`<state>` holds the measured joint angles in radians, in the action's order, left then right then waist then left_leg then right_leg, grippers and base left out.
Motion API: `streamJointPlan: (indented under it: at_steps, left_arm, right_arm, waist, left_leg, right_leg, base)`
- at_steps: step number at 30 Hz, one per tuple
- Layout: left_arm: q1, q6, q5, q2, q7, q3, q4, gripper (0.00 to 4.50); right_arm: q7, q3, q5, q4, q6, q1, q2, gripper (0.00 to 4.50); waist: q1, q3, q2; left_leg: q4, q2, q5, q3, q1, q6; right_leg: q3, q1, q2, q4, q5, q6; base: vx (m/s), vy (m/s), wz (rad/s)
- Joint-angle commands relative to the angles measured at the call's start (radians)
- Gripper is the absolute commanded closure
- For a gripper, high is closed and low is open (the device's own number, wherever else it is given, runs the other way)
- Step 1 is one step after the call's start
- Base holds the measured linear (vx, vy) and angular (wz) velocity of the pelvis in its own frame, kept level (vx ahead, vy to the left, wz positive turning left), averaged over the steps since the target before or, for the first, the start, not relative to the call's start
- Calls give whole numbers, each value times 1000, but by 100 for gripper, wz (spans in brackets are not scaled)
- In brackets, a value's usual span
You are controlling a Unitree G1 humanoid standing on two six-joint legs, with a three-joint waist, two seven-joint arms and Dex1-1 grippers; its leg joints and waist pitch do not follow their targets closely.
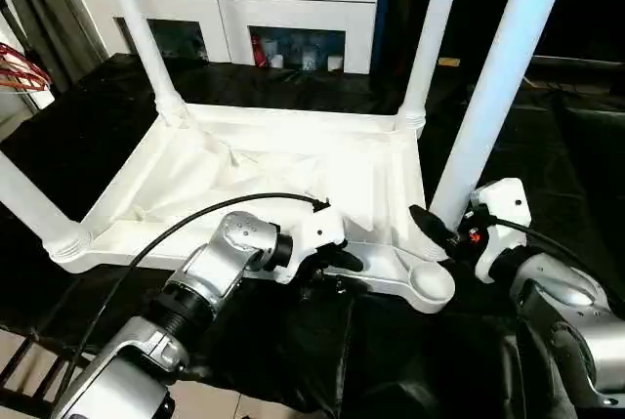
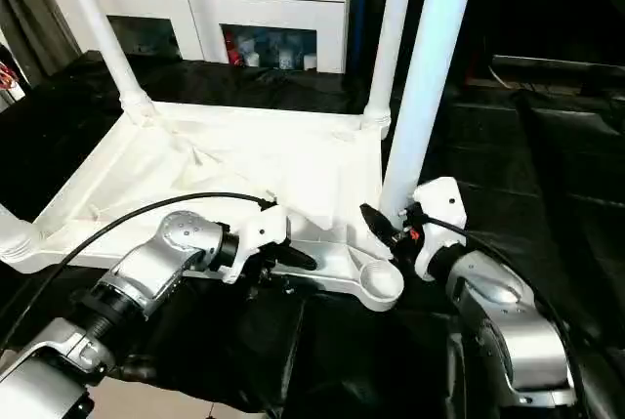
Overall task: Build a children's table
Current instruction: Pick table leg, then rotate table base
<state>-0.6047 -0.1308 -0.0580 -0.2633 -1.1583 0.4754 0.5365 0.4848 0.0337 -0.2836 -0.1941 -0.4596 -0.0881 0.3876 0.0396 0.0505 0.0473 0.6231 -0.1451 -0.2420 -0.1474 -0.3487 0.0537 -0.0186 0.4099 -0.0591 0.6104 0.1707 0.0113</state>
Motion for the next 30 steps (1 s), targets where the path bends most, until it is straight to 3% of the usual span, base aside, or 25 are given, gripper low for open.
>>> streamJointPlan:
  at_steps: [1,10,16,21,23,24,30]
  left_arm:
    - [-17,3,22,-8,-6,4,16,292]
    - [-23,20,52,-21,-15,13,37,368]
    - [-24,19,65,-21,-19,11,44,401]
    - [-4,3,76,-41,2,-3,18,446]
    - [1,-4,77,-46,10,-7,9,446]
    - [14,-20,81,-58,28,-16,-12,450]
    - [77,-138,78,-89,95,-71,-119,450]
  right_arm:
    - [-6,11,-9,-15,-13,3,-3,259]
    - [-6,8,-9,-10,-12,-5,-5,259]
    - [-9,10,-14,-5,-15,-10,-10,259]
    - [-36,53,-63,-3,-77,-32,-32,259]
    - [-47,61,-70,-8,-101,-35,-35,259]
    - [-74,85,-100,-15,-153,-48,-51,259]
    - [-104,105,-96,-12,-93,-91,-81,259]
  waist:
    - [3,-56,-10]
    - [2,-55,-12]
    - [1,-52,-12]
    - [-1,-52,-13]
    - [-3,-52,-12]
    - [-5,-53,-14]
    - [-14,-57,-14]
  left_leg:
    - [-84,-59,-126,16,-12,-41]
    - [-86,-60,-126,17,-13,-41]
    - [-89,-60,-154,17,-13,-37]
    - [-92,-61,-156,20,-13,-32]
    - [-92,-60,-148,20,-15,-30]
    - [-91,-60,-140,19,-15,-30]
    - [-84,-57,-75,14,-19,-38]
  right_leg:
    - [39,-64,-75,-83,278,210]
    - [40,-63,-76,-84,280,206]
    - [40,-60,-77,-90,333,197]
    - [41,-59,-77,-90,353,186]
    - [41,-60,-77,-88,336,190]
    - [41,-61,-77,-87,322,192]
    - [38,-63,-75,-77,230,218]
  base:
    - [0,0,0]
    - [0,0,0]
    - [0,0,0]
    - [0,0,0]
    - [0,0,0]
    - [0,0,0]
    - [0,0,0]
